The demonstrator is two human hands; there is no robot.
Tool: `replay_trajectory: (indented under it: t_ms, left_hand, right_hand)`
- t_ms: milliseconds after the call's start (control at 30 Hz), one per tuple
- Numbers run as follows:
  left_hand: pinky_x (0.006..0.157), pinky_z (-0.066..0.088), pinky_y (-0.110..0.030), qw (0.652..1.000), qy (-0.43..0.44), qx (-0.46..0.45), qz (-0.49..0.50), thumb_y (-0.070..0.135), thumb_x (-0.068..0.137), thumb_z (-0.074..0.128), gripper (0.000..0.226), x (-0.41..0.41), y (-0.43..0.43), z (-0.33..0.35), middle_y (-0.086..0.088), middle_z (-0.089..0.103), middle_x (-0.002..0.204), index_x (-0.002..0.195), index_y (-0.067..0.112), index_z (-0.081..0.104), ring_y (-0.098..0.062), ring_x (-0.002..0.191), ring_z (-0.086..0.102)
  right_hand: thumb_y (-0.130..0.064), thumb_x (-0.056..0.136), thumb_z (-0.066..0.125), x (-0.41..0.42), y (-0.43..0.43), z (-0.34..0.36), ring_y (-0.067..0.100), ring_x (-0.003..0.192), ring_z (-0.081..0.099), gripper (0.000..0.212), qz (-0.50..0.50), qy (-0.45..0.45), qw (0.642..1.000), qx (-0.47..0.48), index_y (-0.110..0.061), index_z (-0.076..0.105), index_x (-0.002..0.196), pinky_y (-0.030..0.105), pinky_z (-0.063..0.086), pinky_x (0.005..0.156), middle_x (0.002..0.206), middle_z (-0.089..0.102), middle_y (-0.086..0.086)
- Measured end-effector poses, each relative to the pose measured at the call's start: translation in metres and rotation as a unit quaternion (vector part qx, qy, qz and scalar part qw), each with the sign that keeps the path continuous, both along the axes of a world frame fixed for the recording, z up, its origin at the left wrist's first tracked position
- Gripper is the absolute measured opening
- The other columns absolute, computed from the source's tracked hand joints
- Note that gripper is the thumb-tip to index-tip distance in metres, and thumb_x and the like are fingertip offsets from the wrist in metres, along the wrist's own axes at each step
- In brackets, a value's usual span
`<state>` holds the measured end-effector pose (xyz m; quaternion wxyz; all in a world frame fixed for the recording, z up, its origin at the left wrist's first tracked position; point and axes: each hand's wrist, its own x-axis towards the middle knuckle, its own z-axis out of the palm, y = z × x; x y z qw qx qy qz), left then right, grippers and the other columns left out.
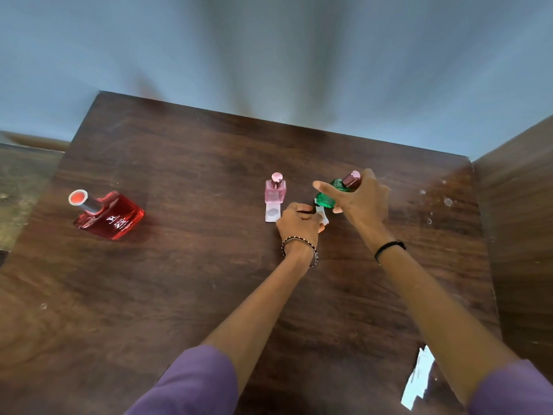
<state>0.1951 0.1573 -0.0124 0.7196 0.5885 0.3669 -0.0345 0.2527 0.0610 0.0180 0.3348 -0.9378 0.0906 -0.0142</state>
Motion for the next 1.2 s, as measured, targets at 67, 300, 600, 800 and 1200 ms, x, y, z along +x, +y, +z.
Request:
replay_trajectory:
  t_ms: [67,300,600,800,1200]
  left_hand:
    - [0.055,0.06,-0.022,1.0,0.005,-0.003,0.005,-0.007,0.082,0.074,0.019,0.001,0.0,0.0,-0.006,0.066,0.072,0.094,0.002,0.062,-0.015,0.061,0.068]
    - [0.054,0.061,-0.024,1.0,0.019,-0.016,-0.005,-0.008,0.082,0.073,0.02,0.005,0.004,0.001,-0.018,0.068,0.085,0.096,-0.001,0.06,-0.018,0.06,0.068]
    - [0.06,0.064,-0.035,0.999,0.016,-0.017,-0.032,-0.008,0.085,0.07,0.023,0.007,0.007,0.0,-0.015,0.066,0.074,0.08,0.007,0.054,-0.024,0.057,0.068]
    - [0.049,0.06,-0.026,0.999,0.015,-0.025,-0.042,-0.007,0.084,0.073,0.027,0.008,0.008,0.0,-0.01,0.062,0.068,0.078,0.008,0.051,-0.007,0.038,0.064]
    - [0.057,0.061,-0.027,0.999,0.025,0.008,-0.045,-0.003,0.086,0.073,0.023,-0.023,0.007,0.005,-0.025,0.068,0.091,0.103,-0.007,0.058,-0.02,0.058,0.066]
  right_hand:
    - [-0.07,0.064,0.081,0.002,0.002,0.0,-0.007,0.058,0.046,0.068,0.02,-0.009,1.0,-0.004,-0.019,0.049,0.095,-0.002,0.034,0.042,0.07,0.046,-0.019]
    - [-0.068,0.068,0.082,0.001,0.007,-0.005,0.011,0.074,0.061,0.074,0.07,-0.002,0.997,-0.042,-0.01,0.055,0.106,0.008,0.041,0.059,0.089,0.061,-0.002]
    - [-0.076,0.061,0.072,-0.01,0.014,-0.005,0.013,0.073,0.06,0.085,0.083,-0.045,0.995,-0.03,-0.007,0.054,0.106,0.022,0.053,0.068,0.086,0.059,-0.001]
    - [-0.073,0.06,0.078,-0.018,0.014,-0.007,0.013,0.08,0.06,0.085,0.084,-0.026,0.996,-0.021,-0.009,0.051,0.108,0.025,0.055,0.073,0.092,0.062,0.001]
    - [-0.045,0.075,0.089,-0.048,-0.009,-0.015,0.015,0.07,0.06,0.061,0.064,0.028,0.997,-0.028,-0.018,0.041,0.104,0.022,0.039,0.056,0.081,0.058,-0.005]
